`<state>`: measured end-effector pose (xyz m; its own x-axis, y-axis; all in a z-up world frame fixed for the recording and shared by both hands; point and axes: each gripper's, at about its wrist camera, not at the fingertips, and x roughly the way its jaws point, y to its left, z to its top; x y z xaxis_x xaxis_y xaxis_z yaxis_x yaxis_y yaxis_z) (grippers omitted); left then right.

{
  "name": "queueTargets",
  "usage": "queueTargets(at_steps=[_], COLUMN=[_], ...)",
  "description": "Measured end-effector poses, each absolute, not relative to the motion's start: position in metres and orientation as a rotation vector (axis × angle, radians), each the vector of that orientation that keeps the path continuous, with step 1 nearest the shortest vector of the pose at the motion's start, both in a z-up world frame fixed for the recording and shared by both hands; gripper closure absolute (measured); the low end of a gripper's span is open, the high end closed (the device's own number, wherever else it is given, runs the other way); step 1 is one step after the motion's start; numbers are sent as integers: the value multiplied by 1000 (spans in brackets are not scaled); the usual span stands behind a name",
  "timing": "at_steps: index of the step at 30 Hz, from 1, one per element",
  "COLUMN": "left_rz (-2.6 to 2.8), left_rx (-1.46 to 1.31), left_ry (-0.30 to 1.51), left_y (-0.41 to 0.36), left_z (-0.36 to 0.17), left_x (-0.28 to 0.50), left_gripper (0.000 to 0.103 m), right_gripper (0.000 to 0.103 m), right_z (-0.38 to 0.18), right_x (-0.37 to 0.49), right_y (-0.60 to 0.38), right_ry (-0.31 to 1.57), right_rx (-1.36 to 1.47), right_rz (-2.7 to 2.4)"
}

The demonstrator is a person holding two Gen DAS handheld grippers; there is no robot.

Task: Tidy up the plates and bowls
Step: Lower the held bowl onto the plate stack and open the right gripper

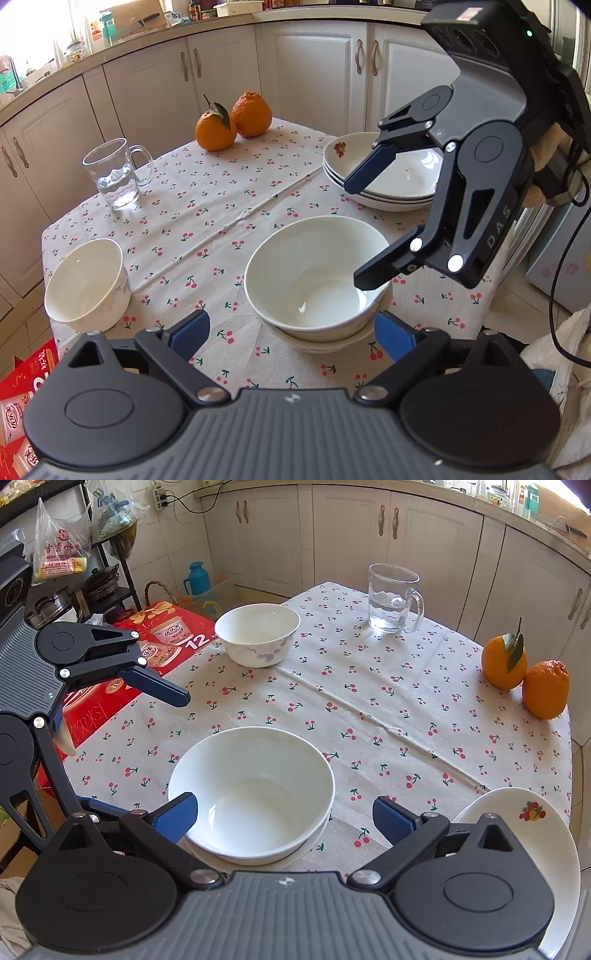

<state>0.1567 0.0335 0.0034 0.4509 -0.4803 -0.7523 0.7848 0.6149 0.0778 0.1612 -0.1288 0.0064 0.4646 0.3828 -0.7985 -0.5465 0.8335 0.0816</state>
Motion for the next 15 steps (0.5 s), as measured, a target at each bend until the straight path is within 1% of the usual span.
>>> queueTargets(at_steps=[15], left_rz=[-776], left_rx=[394], left_ry=[737], left_y=[56], left_z=[11], left_x=[148], left_gripper=[7], right_gripper=[1], right_z=[-2], right_x=[157], right_y=[-141], right_ry=[932], right_rx=[-187], right_rz=[519])
